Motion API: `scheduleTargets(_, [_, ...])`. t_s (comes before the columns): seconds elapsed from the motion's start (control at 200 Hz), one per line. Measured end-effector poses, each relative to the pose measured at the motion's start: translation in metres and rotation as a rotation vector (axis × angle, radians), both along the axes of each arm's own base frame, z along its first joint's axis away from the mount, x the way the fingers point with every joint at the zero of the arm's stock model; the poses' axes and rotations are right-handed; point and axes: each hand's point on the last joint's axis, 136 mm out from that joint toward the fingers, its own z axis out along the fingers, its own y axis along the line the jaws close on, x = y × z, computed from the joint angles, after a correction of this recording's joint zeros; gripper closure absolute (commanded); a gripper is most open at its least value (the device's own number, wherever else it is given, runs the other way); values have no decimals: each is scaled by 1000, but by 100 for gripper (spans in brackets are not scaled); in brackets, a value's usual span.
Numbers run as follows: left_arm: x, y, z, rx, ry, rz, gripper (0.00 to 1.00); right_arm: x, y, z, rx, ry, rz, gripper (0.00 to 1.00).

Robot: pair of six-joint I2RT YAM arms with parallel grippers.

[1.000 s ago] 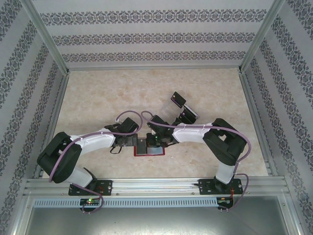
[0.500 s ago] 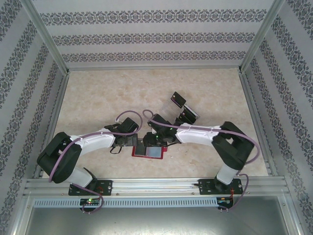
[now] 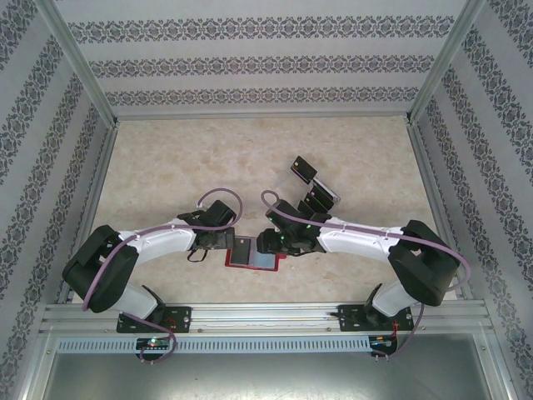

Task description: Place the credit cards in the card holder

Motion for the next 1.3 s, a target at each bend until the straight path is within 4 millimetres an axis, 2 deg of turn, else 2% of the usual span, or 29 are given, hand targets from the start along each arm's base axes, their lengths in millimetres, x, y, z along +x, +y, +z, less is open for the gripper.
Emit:
scheduleTargets(0.185, [0, 0, 0, 0, 0, 0, 0, -24, -4, -16, -37, 45, 4, 52])
scheduleTargets(0.34, [0, 0, 0, -4, -5, 0, 0, -35, -3, -15, -35, 50, -3, 53])
scheduleTargets(0.874, [0, 0, 0, -10, -13, 0, 0, -43, 1, -14, -31, 62, -20, 60])
scheduleTargets(1.164, [-1, 0, 0, -12, -16, 0, 0, -47, -1, -23, -57, 82, -21, 61])
scheduleTargets(1.299, [-1, 0, 0, -13, -16, 0, 0, -47, -2, -26, -64, 86, -21, 65])
